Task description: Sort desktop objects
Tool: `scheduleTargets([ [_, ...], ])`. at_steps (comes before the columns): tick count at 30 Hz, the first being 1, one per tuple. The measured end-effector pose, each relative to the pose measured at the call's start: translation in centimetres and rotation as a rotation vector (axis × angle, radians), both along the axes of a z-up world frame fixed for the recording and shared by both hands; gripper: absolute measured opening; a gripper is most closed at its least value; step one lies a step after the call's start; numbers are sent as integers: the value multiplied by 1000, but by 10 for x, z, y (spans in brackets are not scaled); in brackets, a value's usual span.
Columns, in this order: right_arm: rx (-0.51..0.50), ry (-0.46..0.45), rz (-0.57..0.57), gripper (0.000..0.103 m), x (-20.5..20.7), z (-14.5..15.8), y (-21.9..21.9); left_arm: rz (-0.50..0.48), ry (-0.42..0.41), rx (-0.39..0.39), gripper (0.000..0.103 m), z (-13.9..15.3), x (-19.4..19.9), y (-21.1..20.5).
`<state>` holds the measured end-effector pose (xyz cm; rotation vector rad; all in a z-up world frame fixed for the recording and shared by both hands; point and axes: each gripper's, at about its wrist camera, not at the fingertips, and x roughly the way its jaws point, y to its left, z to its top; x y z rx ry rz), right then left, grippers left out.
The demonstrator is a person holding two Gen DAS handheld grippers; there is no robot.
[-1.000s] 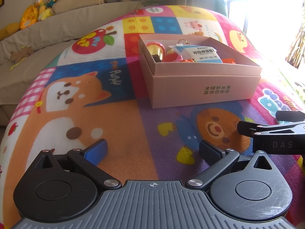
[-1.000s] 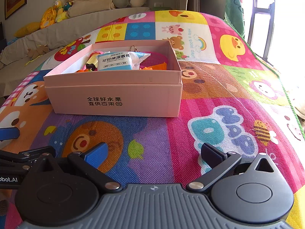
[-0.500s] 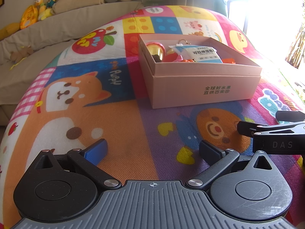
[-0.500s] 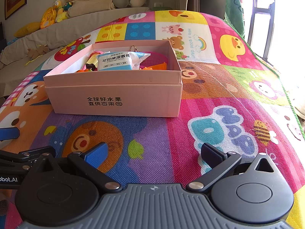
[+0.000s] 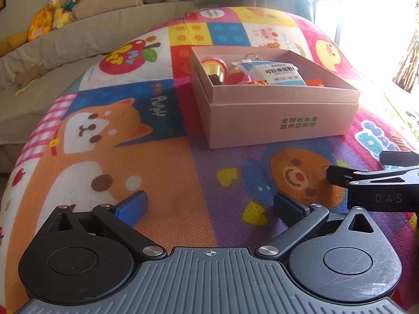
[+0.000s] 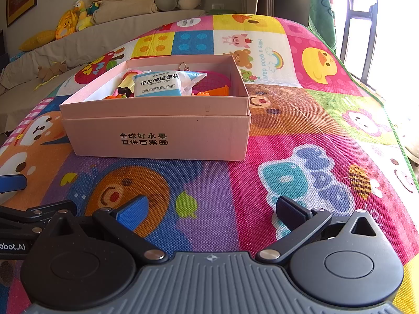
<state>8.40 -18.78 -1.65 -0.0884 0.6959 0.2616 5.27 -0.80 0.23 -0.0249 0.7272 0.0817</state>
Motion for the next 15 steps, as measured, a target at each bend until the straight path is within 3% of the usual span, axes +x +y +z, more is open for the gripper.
scheduleTargets([
  [15, 0, 0, 0, 103, 0, 0, 0, 0, 0, 3, 103, 0, 1, -2],
])
